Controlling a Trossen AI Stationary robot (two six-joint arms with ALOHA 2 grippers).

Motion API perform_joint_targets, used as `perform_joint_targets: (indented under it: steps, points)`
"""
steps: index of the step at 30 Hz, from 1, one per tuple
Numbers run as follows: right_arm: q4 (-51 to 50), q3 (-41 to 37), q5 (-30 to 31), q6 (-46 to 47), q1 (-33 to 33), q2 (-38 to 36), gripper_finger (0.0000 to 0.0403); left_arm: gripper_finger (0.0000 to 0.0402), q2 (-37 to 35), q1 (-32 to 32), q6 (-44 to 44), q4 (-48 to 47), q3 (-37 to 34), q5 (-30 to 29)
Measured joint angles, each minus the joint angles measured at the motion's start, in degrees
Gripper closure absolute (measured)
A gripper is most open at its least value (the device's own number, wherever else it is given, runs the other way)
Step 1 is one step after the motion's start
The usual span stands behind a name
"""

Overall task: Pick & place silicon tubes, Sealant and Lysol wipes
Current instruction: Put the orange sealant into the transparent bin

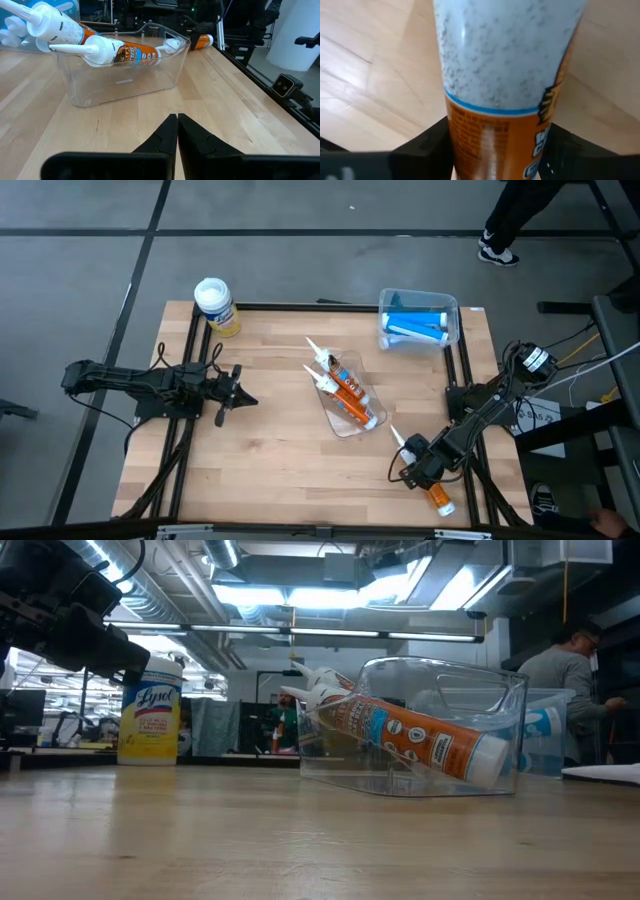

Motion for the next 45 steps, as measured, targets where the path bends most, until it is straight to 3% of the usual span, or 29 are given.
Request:
perform_joint_targets:
  steps: [7, 23, 35, 45]
  points:
    - [1.61, 0.0, 3.3, -3.82, 0.02, 0.07, 0.0192, 0.039, 0.0, 0.0, 0.0, 0.02, 0.0, 0.0]
    - [14.03, -0.2, 2.91, -18.22, 1.21, 0.38, 0.0193, 0.0392, 0.0, 0.0, 0.0, 0.02, 0.0, 0.0]
    - [22.82, -0.15, 13.6, -37.8, 1.24, 0.33, 0.0193, 0.0391, -0.02, 0.0, 0.0, 0.0, 0.0, 0.0]
    - [30.34, -0.11, 22.99, -48.11, 0.63, 0.26, 0.0196, 0.0389, 0.0, 0.0, 0.0, 0.02, 0.0, 0.0]
